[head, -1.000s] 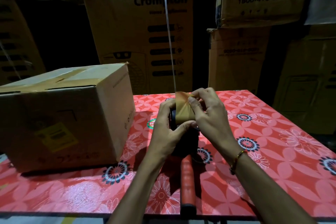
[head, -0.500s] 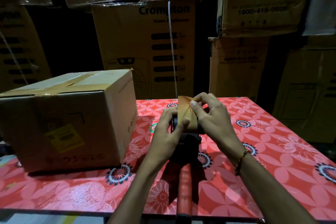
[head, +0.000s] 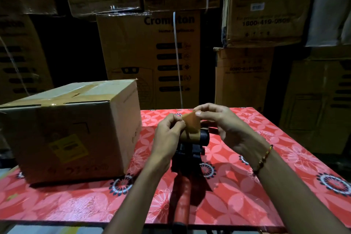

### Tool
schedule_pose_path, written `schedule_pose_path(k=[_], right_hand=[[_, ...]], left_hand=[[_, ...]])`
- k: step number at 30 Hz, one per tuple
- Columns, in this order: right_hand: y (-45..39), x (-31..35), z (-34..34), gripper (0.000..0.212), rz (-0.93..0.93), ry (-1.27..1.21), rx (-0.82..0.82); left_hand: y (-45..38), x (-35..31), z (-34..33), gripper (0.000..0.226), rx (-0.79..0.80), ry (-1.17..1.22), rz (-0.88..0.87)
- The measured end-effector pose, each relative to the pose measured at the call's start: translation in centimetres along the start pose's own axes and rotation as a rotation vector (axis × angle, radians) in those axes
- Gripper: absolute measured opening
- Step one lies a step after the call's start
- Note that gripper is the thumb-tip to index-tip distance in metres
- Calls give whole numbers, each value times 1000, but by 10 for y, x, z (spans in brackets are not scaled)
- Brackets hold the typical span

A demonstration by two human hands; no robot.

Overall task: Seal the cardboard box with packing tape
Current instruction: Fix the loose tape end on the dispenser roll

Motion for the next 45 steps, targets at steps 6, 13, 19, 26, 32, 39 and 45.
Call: schedule_pose_path(k=[6,13,19,26,32,39,45], right_hand=[[4,-15,11,40,31,-183,132],[8,-22,11,68,123,-362,228],[14,-26,9,19,154,-229,-57],[19,-27,-11,7,176,37,-205],[21,-23,-19,8,178,42,-273],[23,-21,-21,8,173,42,-283],[22,-20,-26,9,156,22,-288]], left_hand=[[1,3,-3,21,-8,-56,12],[-1,2,0,23,-15,-24,38],[0,2,0,20,-5,23,39],[2,-1,0,17,-7,79,36],[1,1,0,17,-13,40,31],[4,-3,5,24,87,86,13],[6,-3,13,25,196,101,10]])
Point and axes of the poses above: each hand's wrist, its own y-axis away from the middle knuckle, its own z-axis out of the back of the hand, x = y × z, the point moved 2 cm from there along -y, towards the middle knuckle, and after that the axes turned 6 degrees about x, right-handed, at the moved point
